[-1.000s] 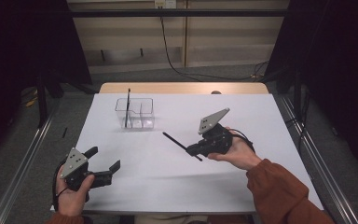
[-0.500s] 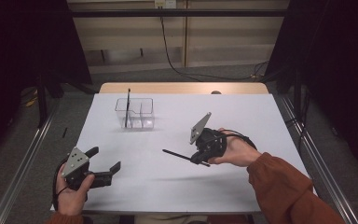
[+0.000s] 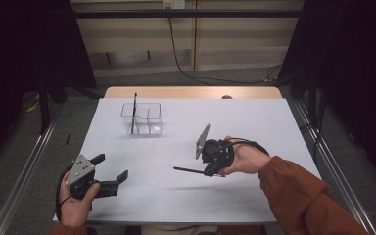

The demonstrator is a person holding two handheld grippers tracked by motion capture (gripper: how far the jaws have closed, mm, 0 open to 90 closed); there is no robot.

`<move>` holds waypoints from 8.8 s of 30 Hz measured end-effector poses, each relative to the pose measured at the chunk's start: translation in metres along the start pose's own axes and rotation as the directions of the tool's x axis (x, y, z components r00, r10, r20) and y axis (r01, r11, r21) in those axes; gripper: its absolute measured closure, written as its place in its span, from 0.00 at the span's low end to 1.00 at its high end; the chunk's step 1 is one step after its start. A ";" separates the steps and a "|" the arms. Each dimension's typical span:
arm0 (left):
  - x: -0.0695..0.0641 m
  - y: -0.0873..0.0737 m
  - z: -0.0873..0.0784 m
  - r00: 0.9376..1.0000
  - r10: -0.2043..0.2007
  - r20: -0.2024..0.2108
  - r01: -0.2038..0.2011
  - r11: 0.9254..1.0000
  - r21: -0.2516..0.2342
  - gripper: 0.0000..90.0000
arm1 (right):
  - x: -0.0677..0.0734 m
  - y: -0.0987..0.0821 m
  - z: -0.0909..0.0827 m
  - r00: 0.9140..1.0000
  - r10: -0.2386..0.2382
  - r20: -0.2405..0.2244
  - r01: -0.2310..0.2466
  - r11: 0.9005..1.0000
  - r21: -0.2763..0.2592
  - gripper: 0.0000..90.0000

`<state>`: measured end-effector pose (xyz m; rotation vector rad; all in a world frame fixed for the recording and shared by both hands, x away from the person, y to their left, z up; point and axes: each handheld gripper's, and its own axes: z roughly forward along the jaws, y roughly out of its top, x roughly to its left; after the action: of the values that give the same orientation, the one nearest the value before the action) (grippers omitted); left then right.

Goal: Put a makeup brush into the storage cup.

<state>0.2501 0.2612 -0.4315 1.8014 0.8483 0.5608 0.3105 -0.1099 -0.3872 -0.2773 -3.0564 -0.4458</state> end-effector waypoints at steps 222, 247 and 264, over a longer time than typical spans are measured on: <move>-0.074 0.072 0.128 0.727 0.103 0.679 -0.478 0.785 0.394 0.93 | -0.003 -0.008 0.014 0.999 0.027 -0.021 -0.031 0.975 -0.219 0.30; -0.061 0.071 0.115 0.752 0.090 0.653 -0.425 0.824 0.376 0.93 | -0.002 -0.032 0.005 0.994 0.109 0.004 -0.100 0.925 -0.367 0.04; -0.049 0.064 0.098 0.780 0.069 0.622 -0.368 0.854 0.367 0.93 | 0.000 -0.054 0.001 0.986 0.165 0.001 -0.150 0.896 -0.418 0.09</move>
<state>0.3070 0.1501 -0.4078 2.3658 0.3340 -0.1112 0.3004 -0.1610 -0.4029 -0.5472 -2.9057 -1.0939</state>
